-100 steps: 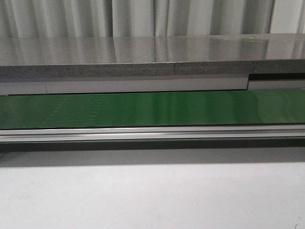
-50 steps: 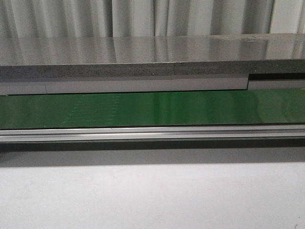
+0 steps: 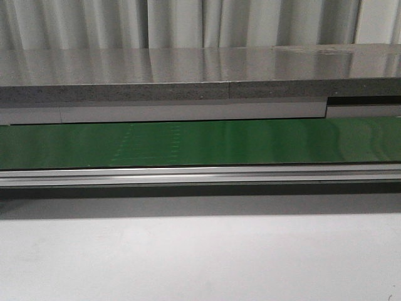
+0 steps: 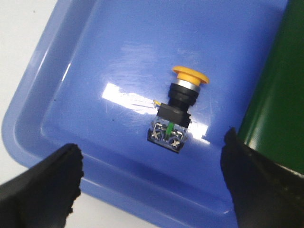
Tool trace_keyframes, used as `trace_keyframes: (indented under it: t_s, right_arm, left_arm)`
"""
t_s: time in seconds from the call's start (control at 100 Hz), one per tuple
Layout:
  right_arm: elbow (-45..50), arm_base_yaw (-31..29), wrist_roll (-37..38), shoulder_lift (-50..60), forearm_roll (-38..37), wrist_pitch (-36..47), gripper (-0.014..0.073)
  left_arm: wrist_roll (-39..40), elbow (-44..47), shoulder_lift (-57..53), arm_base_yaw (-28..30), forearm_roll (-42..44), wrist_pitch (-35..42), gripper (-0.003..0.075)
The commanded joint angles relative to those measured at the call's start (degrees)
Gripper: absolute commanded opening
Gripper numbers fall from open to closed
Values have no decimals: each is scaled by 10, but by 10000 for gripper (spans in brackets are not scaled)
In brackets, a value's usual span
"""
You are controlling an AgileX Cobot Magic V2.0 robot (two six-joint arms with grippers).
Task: Move button from left to right
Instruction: 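Lower the open left gripper onto the yellow-capped button in the blue tray, then grasp the button with the left gripper and carry it onto the belt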
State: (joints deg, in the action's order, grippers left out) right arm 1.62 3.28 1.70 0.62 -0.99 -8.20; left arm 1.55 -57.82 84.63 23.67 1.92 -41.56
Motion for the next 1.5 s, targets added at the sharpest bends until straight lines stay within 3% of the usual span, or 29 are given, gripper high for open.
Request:
trace_keyframes:
  t_s: [0.0,0.35,1.36,1.43,1.49]
  right_arm:
    - [-9,1,0,11,-3,46,-67]
    - [-9,1,0,11,-3,46,-67]
    - [-9,1,0,11,-3,46,-67]
    - [-9,1,0,11,-3,46,-67]
    - [-9,1,0,11,-3,46,-67]
  left_arm:
    - [-16,-29,12,2,-19,45,578]
    - [-34,-84,93,2,-35,53,578]
    - [-43,-86,214,2,-48,28,562]
    - [-43,-86,215,2,-48,25,529]
    - [-43,-86,215,2,-48,24,456]
